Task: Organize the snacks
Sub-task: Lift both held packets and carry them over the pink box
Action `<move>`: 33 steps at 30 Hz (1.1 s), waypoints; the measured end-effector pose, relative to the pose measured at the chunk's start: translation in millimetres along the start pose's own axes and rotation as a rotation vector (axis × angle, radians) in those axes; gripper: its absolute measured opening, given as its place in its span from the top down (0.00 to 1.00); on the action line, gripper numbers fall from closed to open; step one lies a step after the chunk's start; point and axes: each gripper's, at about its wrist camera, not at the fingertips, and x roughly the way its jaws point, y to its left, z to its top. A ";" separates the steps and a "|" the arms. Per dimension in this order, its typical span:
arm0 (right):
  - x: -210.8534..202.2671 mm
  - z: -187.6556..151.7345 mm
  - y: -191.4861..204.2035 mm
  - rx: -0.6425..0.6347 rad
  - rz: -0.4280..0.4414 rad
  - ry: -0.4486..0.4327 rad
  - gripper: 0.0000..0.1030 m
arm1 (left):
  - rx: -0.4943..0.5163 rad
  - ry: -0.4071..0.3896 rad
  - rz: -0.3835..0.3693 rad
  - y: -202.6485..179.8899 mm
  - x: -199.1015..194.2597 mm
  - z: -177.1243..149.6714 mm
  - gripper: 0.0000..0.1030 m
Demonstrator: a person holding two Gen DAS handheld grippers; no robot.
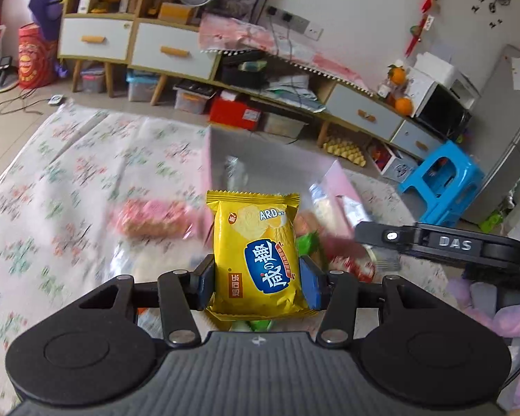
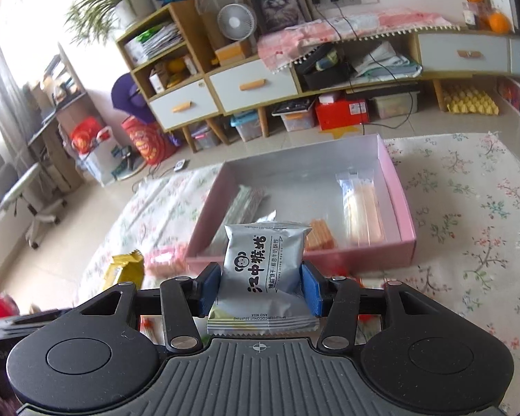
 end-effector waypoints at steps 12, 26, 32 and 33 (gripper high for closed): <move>36.9 43.8 -37.9 0.154 -0.045 -0.035 0.52 | 0.005 -0.030 0.004 -16.9 52.1 41.7 0.55; 85.3 62.7 -76.1 0.249 -0.029 -0.024 0.52 | 0.041 -0.035 -0.073 0.1 94.5 51.6 0.55; 97.8 64.9 -82.3 0.260 0.001 -0.012 0.52 | 0.051 -0.016 -0.083 -7.6 113.4 53.8 0.55; 99.4 64.9 -82.7 0.257 -0.001 -0.011 0.52 | 0.050 -0.009 -0.079 -7.3 118.0 54.2 0.55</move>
